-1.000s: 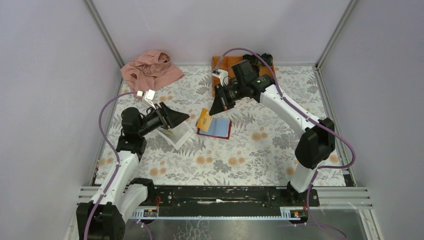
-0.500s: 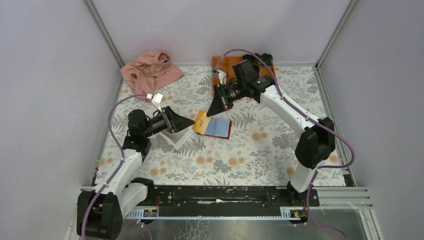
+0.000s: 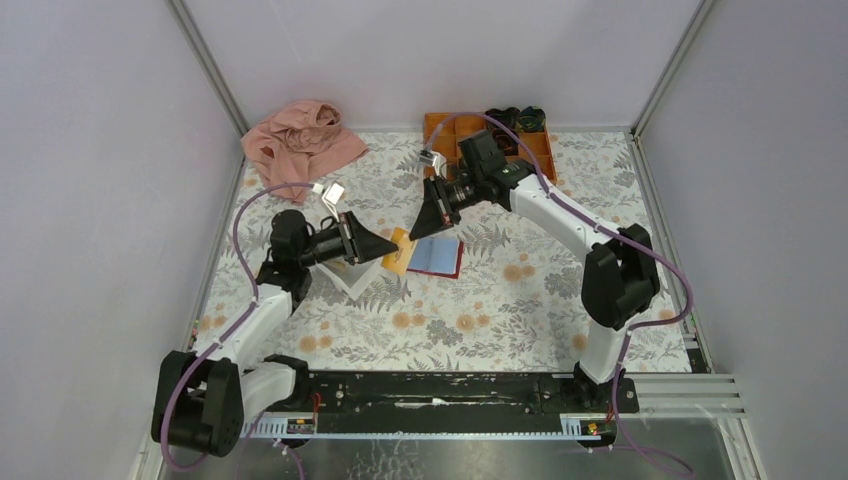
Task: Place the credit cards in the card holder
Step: Pick up the credit card from the storage box.
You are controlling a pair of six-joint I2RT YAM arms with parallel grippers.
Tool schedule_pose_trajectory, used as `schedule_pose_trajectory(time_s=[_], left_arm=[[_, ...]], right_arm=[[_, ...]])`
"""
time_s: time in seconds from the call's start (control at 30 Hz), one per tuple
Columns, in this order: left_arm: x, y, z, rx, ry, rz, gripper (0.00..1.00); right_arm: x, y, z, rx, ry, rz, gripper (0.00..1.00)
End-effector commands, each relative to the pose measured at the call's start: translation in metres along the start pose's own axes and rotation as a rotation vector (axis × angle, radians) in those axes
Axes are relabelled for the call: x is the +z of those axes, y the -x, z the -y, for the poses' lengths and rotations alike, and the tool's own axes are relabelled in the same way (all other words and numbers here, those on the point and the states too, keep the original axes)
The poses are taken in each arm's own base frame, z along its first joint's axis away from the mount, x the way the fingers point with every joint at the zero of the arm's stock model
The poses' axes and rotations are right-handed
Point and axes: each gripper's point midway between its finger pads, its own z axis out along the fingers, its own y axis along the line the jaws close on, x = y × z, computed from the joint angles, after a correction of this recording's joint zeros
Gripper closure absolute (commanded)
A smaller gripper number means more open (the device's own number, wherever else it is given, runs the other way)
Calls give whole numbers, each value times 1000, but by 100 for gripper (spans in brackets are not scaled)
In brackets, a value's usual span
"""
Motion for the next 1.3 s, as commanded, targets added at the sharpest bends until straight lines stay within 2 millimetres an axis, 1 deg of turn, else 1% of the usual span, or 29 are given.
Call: schedule_pose_trajectory(time_s=[0.0,0.03,0.1,0.13,0.2,0.23,0.3,0.37,0.47,0.5,0.57,0.7,0.8,0.83,0.93,1.03,1.1,1.27], left_arm=[[3,8,13,76,-54,-13,68],[3,7,12,75,-55,-21,70],[4,6,11,71,-57,-34,78],[4,5,10,69,-57,-41,83],[4,4,9,68,-56,-48,97],[4,4,9,69,-55,-48,100],[5,4,8,69,-56,-50,100],[6,4,7,63,-54,-54,100],[7,8,3,55,-38,-31,100],[8,11,2,50,-30,-17,100],[10,17,-3,34,-7,15,100],[12,34,-15,1,76,121,100],[10,48,-19,-38,106,217,100],[11,52,-20,-54,107,243,100],[11,60,-22,-99,104,295,100],[14,61,-24,-128,94,304,100],[17,60,-27,-147,88,300,100],[25,58,-26,-172,56,287,100]], right_arm=[[-1,6,-9,-22,63,4,100],[0,7,-9,-20,65,4,100],[1,8,-7,-18,66,3,100],[2,9,-7,-19,69,2,100],[2,11,-5,-17,68,4,100],[1,13,-4,-16,68,6,100],[-1,16,-1,-10,69,14,100],[-5,20,4,-2,57,30,87],[-11,27,9,-9,36,64,59],[-14,29,9,-16,28,77,53],[-18,32,10,-29,14,107,48],[-24,40,17,-54,-44,180,46],[-24,40,26,-45,-85,216,46],[-23,38,28,-35,-86,222,46],[-22,40,27,-27,-57,275,47],[-19,43,26,-5,-18,309,48],[-16,44,28,5,-13,315,49],[-10,49,31,19,27,336,49]])
